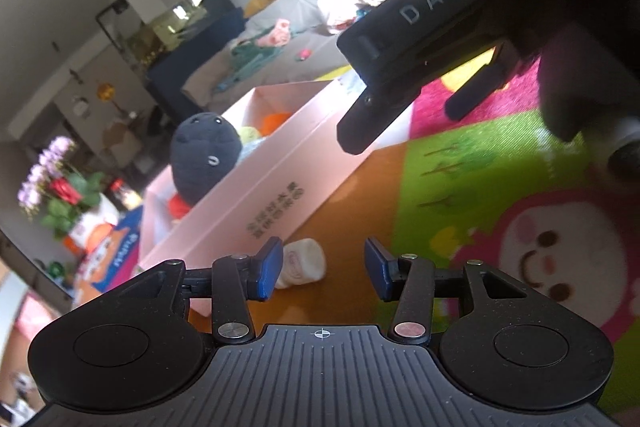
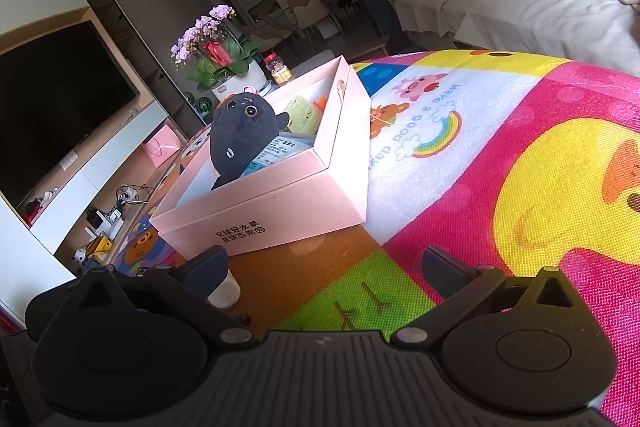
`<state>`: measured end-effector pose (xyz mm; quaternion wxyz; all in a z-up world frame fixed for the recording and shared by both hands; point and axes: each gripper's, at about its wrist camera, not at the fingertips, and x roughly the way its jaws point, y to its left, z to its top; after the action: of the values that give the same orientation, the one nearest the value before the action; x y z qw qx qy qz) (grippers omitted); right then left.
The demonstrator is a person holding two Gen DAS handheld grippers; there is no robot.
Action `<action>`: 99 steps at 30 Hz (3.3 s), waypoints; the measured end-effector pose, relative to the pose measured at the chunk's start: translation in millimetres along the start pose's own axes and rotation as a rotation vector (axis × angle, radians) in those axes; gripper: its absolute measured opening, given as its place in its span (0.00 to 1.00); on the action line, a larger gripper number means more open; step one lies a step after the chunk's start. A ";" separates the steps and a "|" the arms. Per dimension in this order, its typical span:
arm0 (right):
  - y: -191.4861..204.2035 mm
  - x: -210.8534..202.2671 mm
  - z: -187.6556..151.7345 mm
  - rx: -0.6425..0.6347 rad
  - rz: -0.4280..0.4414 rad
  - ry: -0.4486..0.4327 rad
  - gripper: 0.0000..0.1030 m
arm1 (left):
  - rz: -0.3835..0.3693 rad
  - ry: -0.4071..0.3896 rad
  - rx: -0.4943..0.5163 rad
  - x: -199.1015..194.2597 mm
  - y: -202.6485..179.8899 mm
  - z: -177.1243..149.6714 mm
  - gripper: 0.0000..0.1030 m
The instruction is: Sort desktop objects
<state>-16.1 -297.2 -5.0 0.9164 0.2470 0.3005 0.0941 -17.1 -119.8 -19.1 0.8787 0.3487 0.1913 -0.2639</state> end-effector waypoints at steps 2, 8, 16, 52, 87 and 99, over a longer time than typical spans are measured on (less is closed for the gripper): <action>-0.1 -0.1 0.2 0.000 0.000 0.000 1.00 | -0.012 0.007 -0.049 -2.8 7.7 -1.5 0.57; 0.9 1.5 -0.4 -0.005 -0.003 0.004 1.00 | 0.105 0.039 -0.299 -17.1 52.7 -22.0 0.85; 13.6 6.8 -4.4 -0.078 -0.034 0.018 1.00 | 0.256 0.192 -0.566 -18.6 117.9 -70.4 0.77; 116.5 47.4 -29.7 -0.692 -0.199 0.099 0.75 | 0.042 0.118 -0.659 -44.9 101.9 -81.1 0.67; 115.6 -33.8 -13.9 -0.661 0.022 0.082 0.42 | 0.020 0.063 -0.557 -62.6 87.6 -35.1 0.66; 124.6 -85.4 94.5 -0.627 -0.015 -0.302 0.42 | 0.180 -0.196 -0.386 -38.3 132.8 75.6 0.80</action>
<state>-31.1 -254.8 167.4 0.9826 -0.0378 0.1196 0.1373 43.5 -79.1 120.5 0.9636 0.1623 0.1200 -0.1756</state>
